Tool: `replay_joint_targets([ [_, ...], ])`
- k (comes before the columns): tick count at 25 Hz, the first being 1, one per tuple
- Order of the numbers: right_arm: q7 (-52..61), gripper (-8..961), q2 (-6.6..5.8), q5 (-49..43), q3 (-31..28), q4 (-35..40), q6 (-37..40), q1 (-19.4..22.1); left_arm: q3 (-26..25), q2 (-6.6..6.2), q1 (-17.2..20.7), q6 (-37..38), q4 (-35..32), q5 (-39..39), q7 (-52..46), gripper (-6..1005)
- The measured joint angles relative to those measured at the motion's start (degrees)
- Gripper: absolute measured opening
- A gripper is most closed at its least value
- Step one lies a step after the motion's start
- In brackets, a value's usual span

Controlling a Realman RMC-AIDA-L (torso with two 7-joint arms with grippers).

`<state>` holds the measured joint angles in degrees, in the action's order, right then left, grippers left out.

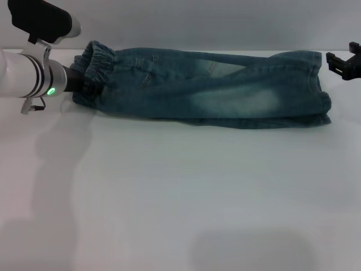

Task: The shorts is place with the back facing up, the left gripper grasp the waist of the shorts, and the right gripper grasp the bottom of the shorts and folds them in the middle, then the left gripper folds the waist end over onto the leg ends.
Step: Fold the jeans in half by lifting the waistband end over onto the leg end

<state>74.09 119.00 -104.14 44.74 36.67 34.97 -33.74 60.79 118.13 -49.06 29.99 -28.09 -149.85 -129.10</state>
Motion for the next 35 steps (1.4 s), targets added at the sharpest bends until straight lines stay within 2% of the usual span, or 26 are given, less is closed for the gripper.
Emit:
replay_joint_targets([
  [8, 0.0, 552, 0.0, 0.0, 0.0, -0.1, 0.0, 0.3, 0.0, -0.05, 0.1, -0.9, -0.1, 0.0, -0.2, 365],
  [17, 0.0, 552, 0.0, 0.0, 0.0, -0.3, 0.0, 0.2, 0.2, 0.3, 1.3, -2.2, -3.3, 0.0, -0.2, 285],
  [22, 0.2, 553, 0.0, 1.3, 0.1, -0.9, 0.0, -0.3, 2.2, 0.4, 1.6, -1.1, -5.6, 0.1, -0.5, 247],
  [26, 0.2, 553, -0.01, 2.4, 0.2, -1.5, -0.1, -1.0, 9.0, 0.44, 2.3, 0.2, -10.2, 0.3, -4.0, 229],
  [31, 0.2, 553, -0.12, 2.5, 0.7, -4.6, -1.3, -3.7, 18.5, 0.37, 5.1, 2.0, -20.5, 0.3, -9.6, 210],
  [35, 0.2, 553, -0.16, 2.5, 2.0, -7.1, -2.5, -6.2, 20.6, 0.32, 5.5, 3.3, -24.7, 0.3, -10.6, 195],
])
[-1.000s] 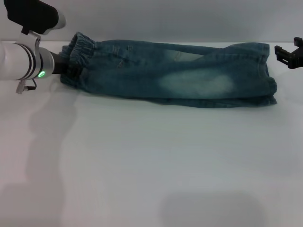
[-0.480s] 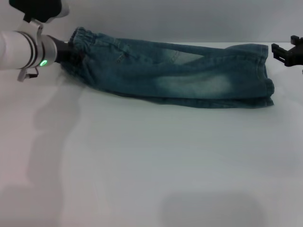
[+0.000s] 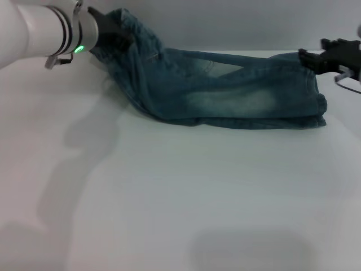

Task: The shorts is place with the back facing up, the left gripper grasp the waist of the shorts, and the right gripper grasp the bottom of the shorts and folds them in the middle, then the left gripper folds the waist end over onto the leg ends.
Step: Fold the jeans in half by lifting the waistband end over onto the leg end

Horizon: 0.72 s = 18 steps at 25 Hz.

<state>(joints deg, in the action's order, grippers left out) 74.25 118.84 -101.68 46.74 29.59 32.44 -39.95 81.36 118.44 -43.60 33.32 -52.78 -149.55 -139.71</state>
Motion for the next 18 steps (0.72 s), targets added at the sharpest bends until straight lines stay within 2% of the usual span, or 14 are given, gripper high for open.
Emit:
replay_joint_targets([
  [8, 0.4, 554, 0.16, 0.0, 2.7, -4.2, -0.6, -5.1, 5.2, 0.01, -0.6, 1.2, -7.8, 1.1, -1.5, 107],
  [14, 0.5, 552, 0.51, 0.0, 7.0, -5.8, -3.1, -7.3, 6.2, 0.06, -0.8, 3.1, -12.6, 1.9, -1.8, 100],
  [18, 0.6, 553, 0.59, 0.0, 7.7, -5.8, -3.9, -7.9, 7.2, 0.09, -0.9, 3.8, -15.6, 2.2, -2.3, 101],
])
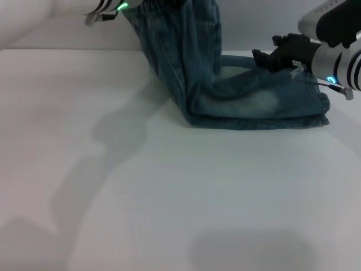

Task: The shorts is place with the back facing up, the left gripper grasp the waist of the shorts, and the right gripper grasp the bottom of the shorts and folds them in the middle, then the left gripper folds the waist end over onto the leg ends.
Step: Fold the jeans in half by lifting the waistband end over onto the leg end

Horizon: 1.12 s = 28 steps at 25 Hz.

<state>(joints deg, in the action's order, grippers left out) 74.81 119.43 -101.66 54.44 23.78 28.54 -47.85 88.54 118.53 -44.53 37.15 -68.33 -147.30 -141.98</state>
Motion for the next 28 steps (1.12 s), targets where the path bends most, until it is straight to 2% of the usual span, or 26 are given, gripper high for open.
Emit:
replay_joint_targets([
  [15, 0.2, 552, 0.19, 1.9, 3.6, -2.1, 0.1, -3.2, 1.7, 0.03, -0.5, 5.0, -8.4, 0.0, -0.2, 99],
  [28, 0.6, 553, 0.18, 23.0, 28.5, -1.5, 0.4, -4.2, 1.5, -0.13, -0.5, 5.1, -9.0, -0.3, -0.1, 100],
])
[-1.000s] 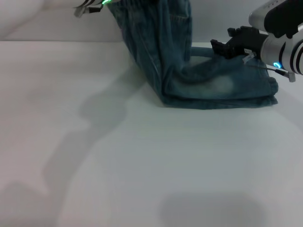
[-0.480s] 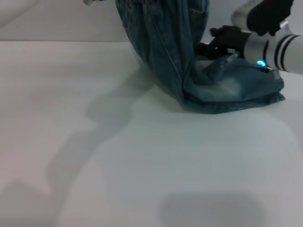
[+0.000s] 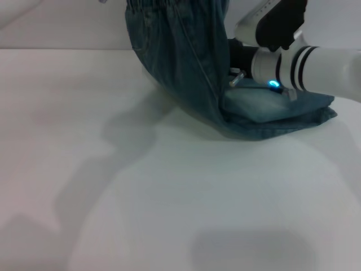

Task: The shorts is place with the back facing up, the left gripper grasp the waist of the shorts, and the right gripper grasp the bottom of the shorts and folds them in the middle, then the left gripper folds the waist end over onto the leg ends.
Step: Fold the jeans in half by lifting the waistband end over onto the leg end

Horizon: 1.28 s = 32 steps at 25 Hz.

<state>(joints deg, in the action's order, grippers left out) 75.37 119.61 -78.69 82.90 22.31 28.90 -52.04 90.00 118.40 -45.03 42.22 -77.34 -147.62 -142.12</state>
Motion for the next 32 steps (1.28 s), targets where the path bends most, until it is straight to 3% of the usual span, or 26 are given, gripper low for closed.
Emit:
replay_joint_targets([
  [15, 6.8, 553, 0.0, 0.9, 11.9, 5.5, -0.4, -0.2, -0.1, -0.02, -0.2, -1.1, 1.8, 0.0, 0.3, 99],
  [22, 6.9, 552, -0.13, 1.0, 12.2, 5.0, -1.8, 0.9, 0.1, -0.02, 0.4, -2.1, 2.3, 0.1, 0.2, 97],
  [32, 6.9, 553, -0.61, 1.0, 10.2, 5.9, -7.1, 7.6, 0.9, 0.07, 1.0, -3.8, 5.4, 0.3, 0.1, 98],
])
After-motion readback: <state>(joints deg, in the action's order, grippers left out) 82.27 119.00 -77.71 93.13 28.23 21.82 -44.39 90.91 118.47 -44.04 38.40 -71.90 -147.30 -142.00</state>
